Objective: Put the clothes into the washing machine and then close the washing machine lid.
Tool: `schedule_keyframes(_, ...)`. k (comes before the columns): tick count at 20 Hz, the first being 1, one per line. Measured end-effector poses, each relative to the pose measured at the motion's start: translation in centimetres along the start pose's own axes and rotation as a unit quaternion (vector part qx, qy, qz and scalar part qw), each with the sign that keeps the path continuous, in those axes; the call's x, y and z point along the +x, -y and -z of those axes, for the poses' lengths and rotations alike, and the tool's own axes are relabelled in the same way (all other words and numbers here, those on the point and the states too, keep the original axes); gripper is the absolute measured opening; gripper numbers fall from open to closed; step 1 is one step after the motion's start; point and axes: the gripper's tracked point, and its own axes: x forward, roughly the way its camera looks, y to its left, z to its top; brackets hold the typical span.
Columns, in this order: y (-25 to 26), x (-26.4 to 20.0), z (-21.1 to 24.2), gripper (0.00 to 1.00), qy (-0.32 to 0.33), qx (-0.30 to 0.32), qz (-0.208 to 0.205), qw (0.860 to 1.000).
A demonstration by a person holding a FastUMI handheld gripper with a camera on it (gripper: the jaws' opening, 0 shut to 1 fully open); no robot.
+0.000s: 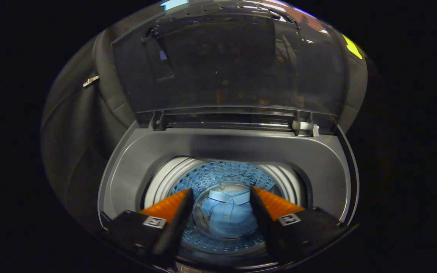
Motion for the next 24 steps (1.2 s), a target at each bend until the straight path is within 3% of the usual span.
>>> schedule_keyframes(1,0.3,0.0,0.0,1.0,0.003,-0.001,0.006,1.0)
schedule_keyframes(8,-0.4,-2.3,-2.6,1.0,0.036,-0.009,-0.002,0.999)
schedule_keyframes(16,-0.9,-9.8,-11.7,1.0,0.135,-0.021,-0.017,0.991)
schedule_keyframes(24,-1.1,-14.7,-18.3,1.0,0.183,-0.026,-0.017,0.983)
